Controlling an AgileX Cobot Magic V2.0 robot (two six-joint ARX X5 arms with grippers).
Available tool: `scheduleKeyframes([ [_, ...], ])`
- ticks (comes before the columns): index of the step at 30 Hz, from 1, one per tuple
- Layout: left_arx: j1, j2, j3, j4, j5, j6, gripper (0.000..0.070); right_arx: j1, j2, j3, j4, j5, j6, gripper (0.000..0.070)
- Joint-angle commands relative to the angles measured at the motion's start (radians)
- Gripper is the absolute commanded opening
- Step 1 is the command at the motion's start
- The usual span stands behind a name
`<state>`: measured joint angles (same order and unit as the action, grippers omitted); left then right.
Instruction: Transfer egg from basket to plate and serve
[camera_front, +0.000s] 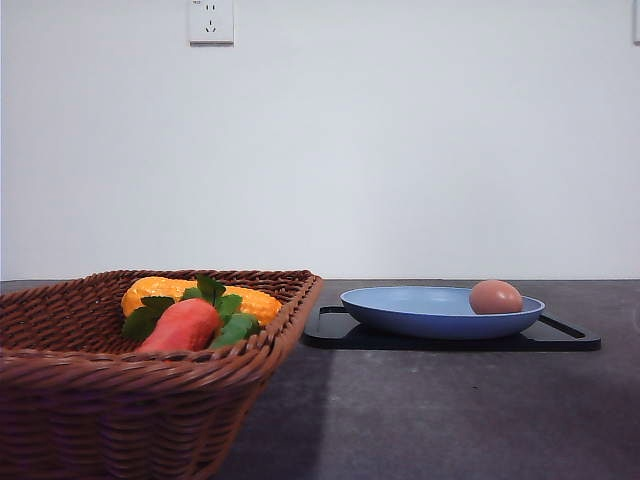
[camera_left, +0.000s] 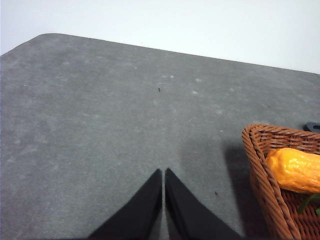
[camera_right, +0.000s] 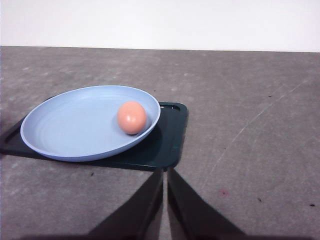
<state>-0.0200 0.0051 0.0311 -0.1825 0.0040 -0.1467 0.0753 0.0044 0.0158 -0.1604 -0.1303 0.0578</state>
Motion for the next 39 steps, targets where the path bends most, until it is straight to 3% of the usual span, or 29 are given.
scheduleKeyframes([
  [1,0.000,-0.002,-0.026,-0.007,0.010,-0.004,0.0000,0.000,-0.001,-0.006,0.003,0.003,0.013,0.0000],
  [39,0.000,-0.002,-0.026,-0.007,0.011,-0.004,0.0000,0.000,-0.001,-0.006,0.003,0.003,0.013,0.0000],
])
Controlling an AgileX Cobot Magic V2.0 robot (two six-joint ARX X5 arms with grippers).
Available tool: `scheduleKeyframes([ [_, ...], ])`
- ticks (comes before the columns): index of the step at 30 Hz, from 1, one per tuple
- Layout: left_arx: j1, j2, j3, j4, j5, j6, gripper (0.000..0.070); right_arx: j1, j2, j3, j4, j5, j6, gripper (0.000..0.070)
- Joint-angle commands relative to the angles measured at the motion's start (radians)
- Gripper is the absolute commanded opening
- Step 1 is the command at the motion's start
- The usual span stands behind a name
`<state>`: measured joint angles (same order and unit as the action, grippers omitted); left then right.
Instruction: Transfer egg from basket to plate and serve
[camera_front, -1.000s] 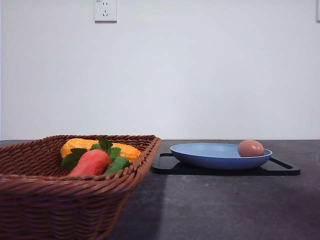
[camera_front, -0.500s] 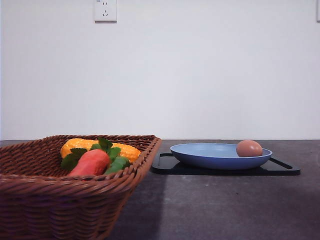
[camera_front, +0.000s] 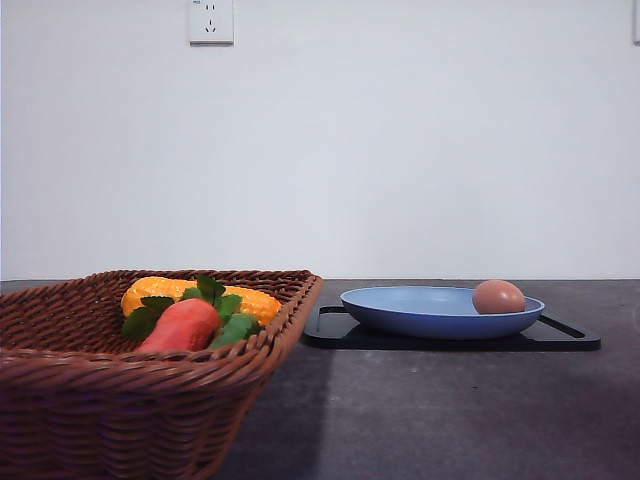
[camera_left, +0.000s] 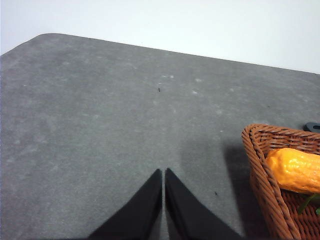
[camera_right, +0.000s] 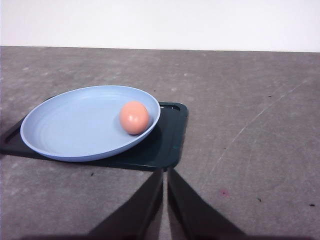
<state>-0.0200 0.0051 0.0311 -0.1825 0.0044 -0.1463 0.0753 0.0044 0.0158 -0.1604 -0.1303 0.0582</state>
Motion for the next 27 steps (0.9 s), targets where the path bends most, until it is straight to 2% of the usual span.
scheduleKeyframes([
  [1,0.000,-0.002,-0.026,-0.007,0.010,-0.004,0.0000,0.000,-0.001,-0.007,0.003,0.003,0.013,0.0000],
  [27,0.000,-0.002,-0.026,-0.007,0.010,-0.004,0.0000,0.000,-0.001,-0.007,0.003,0.003,0.013,0.0000],
])
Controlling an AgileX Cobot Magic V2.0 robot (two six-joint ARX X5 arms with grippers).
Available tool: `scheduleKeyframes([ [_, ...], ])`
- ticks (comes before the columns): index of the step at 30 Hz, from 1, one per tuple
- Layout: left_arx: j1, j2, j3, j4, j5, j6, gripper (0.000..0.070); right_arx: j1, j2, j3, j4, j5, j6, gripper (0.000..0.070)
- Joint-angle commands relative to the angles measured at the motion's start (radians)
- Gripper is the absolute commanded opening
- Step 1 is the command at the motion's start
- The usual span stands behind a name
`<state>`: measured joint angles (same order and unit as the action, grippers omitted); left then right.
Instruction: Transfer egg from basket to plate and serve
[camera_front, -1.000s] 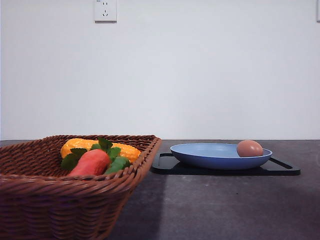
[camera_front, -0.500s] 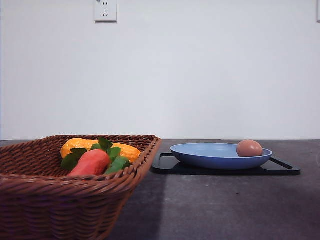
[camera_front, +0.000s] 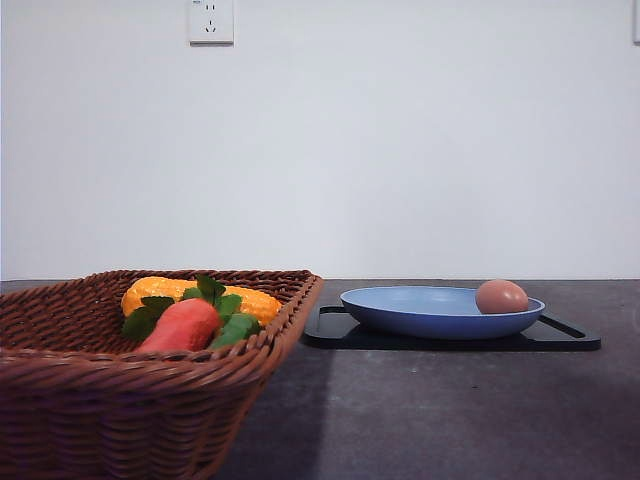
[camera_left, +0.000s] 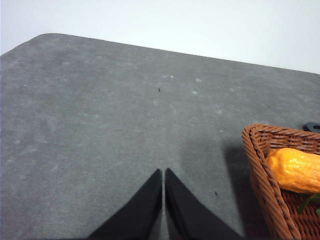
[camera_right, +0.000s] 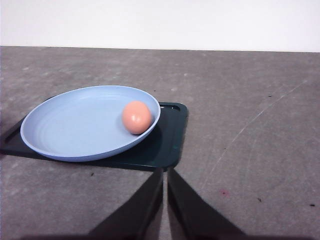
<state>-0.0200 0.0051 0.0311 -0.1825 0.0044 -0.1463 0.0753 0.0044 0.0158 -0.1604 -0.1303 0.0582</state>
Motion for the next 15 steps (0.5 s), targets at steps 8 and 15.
scheduleKeyframes([
  [8,0.000,-0.002,-0.026,-0.007,0.010,-0.004,0.0000,0.000,-0.001,-0.006,0.003,0.003,0.013,0.0000],
  [15,0.000,-0.002,-0.026,-0.007,0.010,-0.004,0.0000,0.000,-0.001,-0.006,0.003,0.003,0.013,0.0000],
])
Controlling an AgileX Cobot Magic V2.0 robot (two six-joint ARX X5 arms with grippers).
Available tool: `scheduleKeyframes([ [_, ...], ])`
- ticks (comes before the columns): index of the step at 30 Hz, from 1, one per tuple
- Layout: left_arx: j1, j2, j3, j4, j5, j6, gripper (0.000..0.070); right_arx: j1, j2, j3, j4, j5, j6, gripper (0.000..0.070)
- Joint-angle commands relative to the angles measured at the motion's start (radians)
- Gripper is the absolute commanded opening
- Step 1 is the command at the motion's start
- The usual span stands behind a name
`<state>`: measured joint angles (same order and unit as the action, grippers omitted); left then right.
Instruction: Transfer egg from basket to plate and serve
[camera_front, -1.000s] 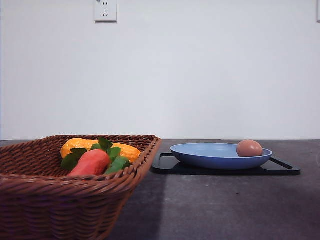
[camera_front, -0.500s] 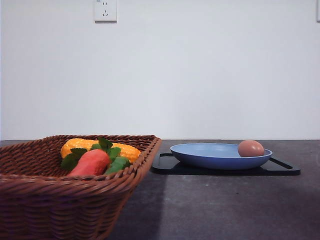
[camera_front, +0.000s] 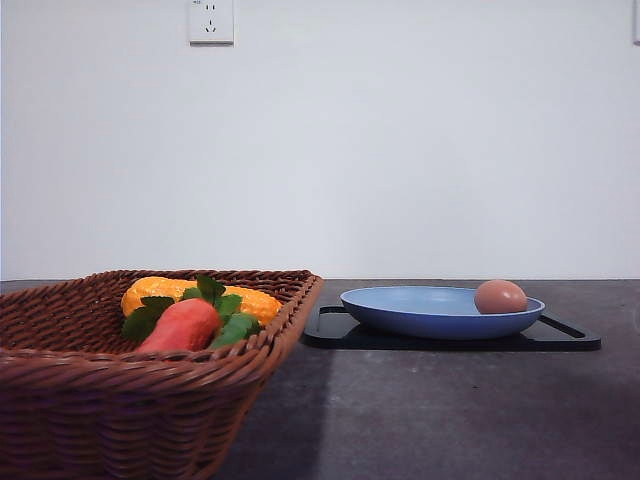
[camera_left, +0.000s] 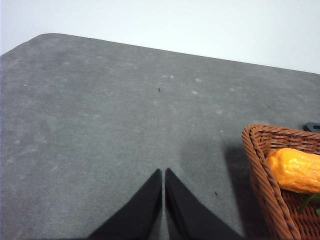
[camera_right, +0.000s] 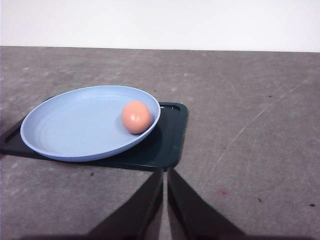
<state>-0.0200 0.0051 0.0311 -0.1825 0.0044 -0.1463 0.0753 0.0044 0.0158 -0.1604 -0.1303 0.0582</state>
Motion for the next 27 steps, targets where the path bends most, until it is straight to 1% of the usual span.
scheduleKeyframes([
  [1,0.000,-0.002,-0.026,-0.007,0.010,-0.004,0.0000,0.000,-0.001,-0.006,0.003,0.003,0.013,0.0000],
  [27,0.000,-0.002,-0.026,-0.007,0.010,-0.004,0.0000,0.000,-0.001,-0.006,0.003,0.003,0.013,0.0000],
])
